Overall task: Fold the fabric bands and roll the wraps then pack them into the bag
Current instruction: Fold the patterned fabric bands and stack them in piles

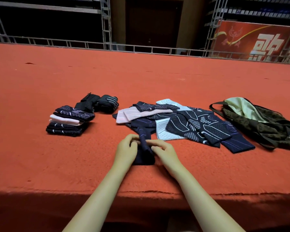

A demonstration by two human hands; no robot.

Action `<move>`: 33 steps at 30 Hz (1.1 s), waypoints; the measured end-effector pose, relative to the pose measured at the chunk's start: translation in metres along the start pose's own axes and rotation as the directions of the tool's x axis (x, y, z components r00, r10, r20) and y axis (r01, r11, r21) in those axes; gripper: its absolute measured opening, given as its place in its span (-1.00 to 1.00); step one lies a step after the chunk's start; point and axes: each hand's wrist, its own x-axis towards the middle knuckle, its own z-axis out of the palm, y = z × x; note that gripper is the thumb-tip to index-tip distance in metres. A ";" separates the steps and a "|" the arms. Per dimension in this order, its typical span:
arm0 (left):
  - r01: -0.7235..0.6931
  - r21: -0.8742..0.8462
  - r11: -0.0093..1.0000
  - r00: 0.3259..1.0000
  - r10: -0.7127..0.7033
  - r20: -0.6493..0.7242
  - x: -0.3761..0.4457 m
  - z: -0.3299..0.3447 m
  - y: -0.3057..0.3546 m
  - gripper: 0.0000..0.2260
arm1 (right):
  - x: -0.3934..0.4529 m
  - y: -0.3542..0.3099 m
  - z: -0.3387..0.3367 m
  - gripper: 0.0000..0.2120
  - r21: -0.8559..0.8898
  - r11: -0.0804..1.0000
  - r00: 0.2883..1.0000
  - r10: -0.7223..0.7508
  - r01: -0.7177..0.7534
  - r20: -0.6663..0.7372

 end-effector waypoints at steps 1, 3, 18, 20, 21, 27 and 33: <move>0.045 -0.024 0.999 0.996 -0.047 -0.074 0.002 -0.003 -0.002 -0.79 | 0.001 0.001 0.003 -0.63 -0.101 0.994 0.999 -0.039 0.042 0.031; 0.099 0.007 0.995 0.974 -0.096 -0.204 0.006 -0.011 -0.011 -0.73 | 0.002 0.004 0.008 -0.68 -0.257 0.958 0.989 -0.105 0.130 0.109; 0.078 0.328 0.942 0.990 -0.035 -0.135 0.008 -0.017 -0.025 -0.63 | 0.002 -0.001 0.024 -0.72 -0.139 0.985 0.994 0.106 -0.104 0.001; 0.062 0.357 0.932 0.994 -0.026 -0.105 0.007 -0.016 -0.025 -0.63 | 0.000 0.001 0.032 -0.77 -0.214 0.973 0.996 0.078 -0.085 -0.045; 0.047 0.365 0.930 0.995 -0.013 -0.096 0.007 -0.016 -0.025 -0.62 | -0.002 0.001 0.035 -0.78 -0.240 0.966 0.994 0.078 -0.093 -0.071; 0.019 0.155 0.988 0.998 -0.010 -0.063 0.005 -0.021 -0.022 -0.61 | -0.006 -0.006 0.047 -0.61 -0.154 0.976 0.980 0.128 -0.151 -0.150; 0.002 -0.162 0.987 0.992 -0.021 -0.121 0.004 -0.078 -0.011 -0.43 | 0.014 -0.044 0.054 -0.59 0.144 0.990 0.996 -0.002 -0.010 0.086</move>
